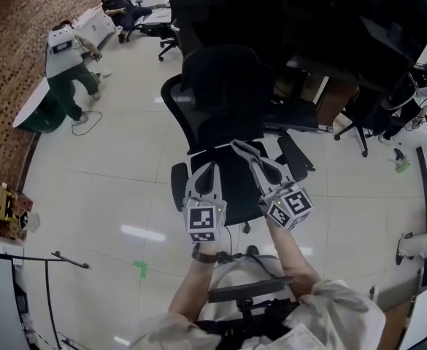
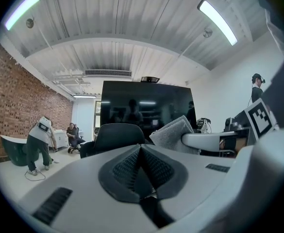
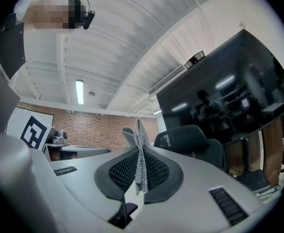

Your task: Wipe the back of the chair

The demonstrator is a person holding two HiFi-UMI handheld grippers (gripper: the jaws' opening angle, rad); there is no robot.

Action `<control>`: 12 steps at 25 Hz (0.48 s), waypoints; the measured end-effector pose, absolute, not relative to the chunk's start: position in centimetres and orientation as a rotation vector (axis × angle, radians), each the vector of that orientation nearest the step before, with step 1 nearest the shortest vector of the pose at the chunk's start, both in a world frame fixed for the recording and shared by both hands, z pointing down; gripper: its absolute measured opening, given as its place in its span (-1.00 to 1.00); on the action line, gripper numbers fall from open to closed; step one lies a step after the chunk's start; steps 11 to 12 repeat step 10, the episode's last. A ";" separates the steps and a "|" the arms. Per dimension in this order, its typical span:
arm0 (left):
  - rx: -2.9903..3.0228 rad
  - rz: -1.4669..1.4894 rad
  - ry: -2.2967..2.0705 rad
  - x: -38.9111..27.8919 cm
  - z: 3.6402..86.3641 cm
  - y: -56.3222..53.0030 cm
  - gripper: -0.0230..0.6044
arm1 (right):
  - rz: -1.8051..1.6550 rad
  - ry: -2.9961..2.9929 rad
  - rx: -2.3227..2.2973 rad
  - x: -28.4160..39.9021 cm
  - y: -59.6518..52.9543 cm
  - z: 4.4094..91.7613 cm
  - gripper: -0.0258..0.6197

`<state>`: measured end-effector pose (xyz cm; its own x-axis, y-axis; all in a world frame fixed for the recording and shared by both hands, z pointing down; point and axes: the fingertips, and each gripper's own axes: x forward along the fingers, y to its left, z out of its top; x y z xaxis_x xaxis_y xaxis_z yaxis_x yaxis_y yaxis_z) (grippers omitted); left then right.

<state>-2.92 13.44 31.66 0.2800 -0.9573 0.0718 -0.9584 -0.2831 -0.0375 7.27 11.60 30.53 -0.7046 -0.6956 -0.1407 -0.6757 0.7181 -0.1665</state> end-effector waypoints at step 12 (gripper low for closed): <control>2.443 0.118 -1.911 -4.1 32.4 15.8 -0.90 | -0.220 2.767 -1.052 6.2 13.5 31.8 -0.85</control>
